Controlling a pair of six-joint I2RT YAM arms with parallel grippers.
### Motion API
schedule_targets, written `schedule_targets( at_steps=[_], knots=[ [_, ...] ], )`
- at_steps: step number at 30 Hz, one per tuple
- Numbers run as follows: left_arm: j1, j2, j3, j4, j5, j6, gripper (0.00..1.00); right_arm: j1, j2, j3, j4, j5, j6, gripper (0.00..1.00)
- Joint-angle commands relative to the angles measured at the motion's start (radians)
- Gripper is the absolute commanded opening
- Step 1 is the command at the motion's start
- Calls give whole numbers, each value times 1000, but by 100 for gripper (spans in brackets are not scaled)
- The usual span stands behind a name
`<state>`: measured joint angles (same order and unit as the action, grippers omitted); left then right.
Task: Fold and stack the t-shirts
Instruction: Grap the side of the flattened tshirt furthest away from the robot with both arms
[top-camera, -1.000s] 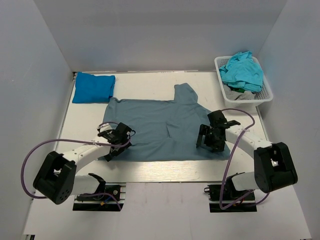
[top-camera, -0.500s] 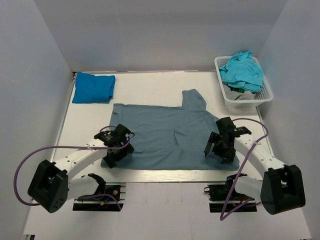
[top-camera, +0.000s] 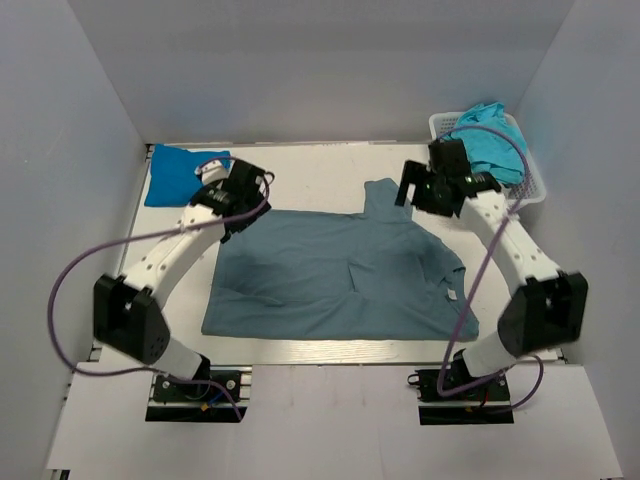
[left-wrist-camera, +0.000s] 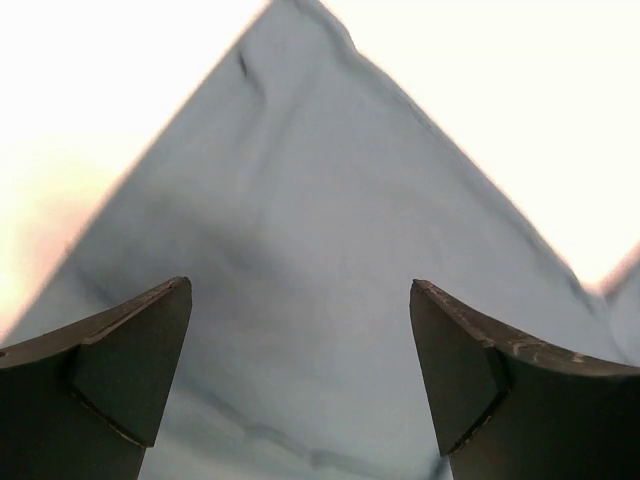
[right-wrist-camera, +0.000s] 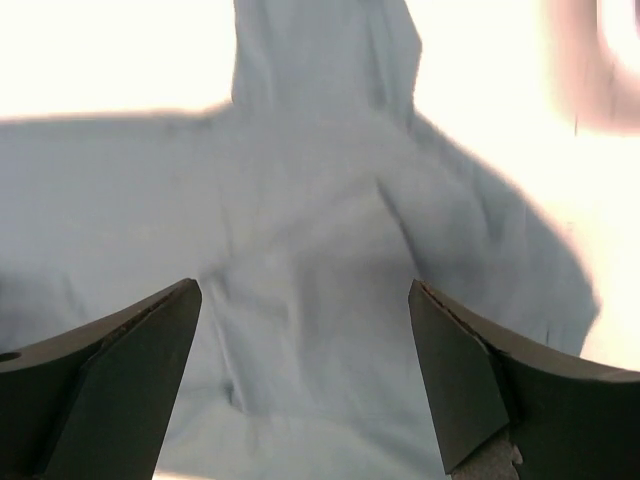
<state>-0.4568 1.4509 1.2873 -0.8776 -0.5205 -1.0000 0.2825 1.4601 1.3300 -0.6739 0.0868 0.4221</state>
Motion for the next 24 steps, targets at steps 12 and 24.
schedule_targets(
  at_steps=[12, 24],
  knots=[
    [286, 564, 478, 8, 108, 267, 100, -12, 635, 678, 132, 68, -207, 90],
    [320, 712, 434, 173, 252, 342, 100, -28, 809, 733, 347, 28, -203, 90]
  ],
)
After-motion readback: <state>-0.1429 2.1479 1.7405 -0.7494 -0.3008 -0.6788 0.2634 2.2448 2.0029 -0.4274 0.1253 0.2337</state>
